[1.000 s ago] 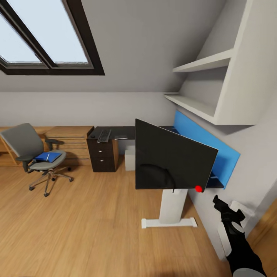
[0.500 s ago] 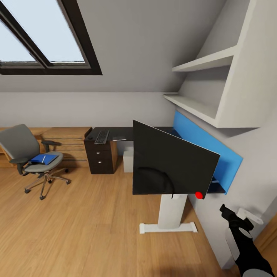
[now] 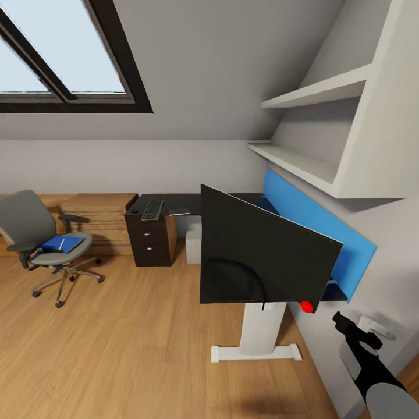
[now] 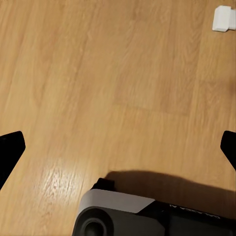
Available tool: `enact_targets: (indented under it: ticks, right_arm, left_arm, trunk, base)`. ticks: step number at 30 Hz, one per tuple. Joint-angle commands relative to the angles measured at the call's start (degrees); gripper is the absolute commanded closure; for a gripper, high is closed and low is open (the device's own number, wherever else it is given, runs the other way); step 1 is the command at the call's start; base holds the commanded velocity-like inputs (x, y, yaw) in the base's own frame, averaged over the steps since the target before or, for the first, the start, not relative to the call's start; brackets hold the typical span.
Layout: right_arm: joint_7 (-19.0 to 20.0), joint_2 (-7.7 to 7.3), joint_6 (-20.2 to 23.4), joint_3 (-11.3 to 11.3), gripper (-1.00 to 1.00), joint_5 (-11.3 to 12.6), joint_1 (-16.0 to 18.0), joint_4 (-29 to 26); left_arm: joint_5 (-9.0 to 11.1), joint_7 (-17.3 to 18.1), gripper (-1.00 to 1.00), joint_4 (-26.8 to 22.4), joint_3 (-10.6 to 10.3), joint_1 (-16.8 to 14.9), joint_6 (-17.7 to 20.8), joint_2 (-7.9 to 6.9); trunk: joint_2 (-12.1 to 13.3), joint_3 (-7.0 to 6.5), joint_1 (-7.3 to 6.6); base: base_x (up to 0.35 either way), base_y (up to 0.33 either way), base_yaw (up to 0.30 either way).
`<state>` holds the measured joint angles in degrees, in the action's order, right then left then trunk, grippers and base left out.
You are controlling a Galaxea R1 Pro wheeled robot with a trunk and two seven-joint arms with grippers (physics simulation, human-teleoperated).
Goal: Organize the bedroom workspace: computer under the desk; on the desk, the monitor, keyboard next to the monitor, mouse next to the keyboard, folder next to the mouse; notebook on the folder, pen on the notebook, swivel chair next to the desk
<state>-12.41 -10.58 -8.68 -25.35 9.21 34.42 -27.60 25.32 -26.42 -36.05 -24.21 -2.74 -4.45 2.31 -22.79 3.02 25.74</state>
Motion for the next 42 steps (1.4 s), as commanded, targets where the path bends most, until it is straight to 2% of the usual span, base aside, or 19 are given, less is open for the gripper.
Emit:
enact_targets:
  ticks: [1,8,12,18,19,20,30,42]
  right_arm:
    - [0.6,-0.33,-1.0,0.1,-1.00,0.6,0.7,1.5]
    - [5.3,-2.09,-3.9,0.1,-1.00,0.6,1.8,4.5]
    - [6.5,-2.90,-4.5,0.0,-1.00,0.6,1.8,5.7]
    - [9.0,-3.44,-4.8,0.1,-1.00,0.5,1.9,6.5]
    - [11.9,-4.11,-4.9,0.1,-1.00,0.5,1.9,6.7]
    - [12.3,-4.23,-4.9,0.1,-1.00,0.5,1.9,6.7]
    - [17.5,-4.53,-6.7,0.4,-1.00,-0.1,1.9,6.8]
    - [17.8,-4.61,-6.7,0.5,-1.00,-0.2,1.9,6.8]
  left_arm:
    - [0.6,-0.4,-1.00,0.0,-0.4,-0.1,-0.4,-0.04]
    - [0.6,-0.4,-1.00,0.0,-0.4,-0.1,-0.4,-0.08]
    - [0.7,-0.4,-1.00,0.1,-0.4,-0.1,-0.4,-0.10]
    - [0.6,-0.4,-1.00,0.6,-0.4,-0.1,-0.4,-0.04]
    - [0.6,-0.4,-1.00,0.7,-0.4,-0.1,-0.4,0.01]
    - [0.6,-0.4,-1.00,0.7,-0.4,-0.1,-0.4,0.03]
    - [0.6,-0.4,-1.00,0.7,-0.4,-0.1,-0.4,0.07]
    - [0.6,-0.4,-1.00,0.7,-0.4,-0.1,-0.4,0.07]
  trunk:
    - [-0.1,0.13,0.04]
    - [-0.1,0.13,0.04]
    - [-0.1,0.13,0.04]
    - [-0.1,0.13,0.04]
    - [-0.1,0.13,0.04]
    - [-0.1,0.13,0.04]
    - [-0.1,0.13,0.04]
    - [-0.1,0.13,0.04]
  base:
    - [0.019,0.000,0.000]
    - [0.046,0.000,0.000]
    - [0.227,0.000,0.000]
    - [0.286,0.000,0.000]
    - [0.221,0.000,0.000]
    - [0.198,0.000,0.000]
    - [0.035,0.000,0.000]
    - [0.000,0.000,0.000]
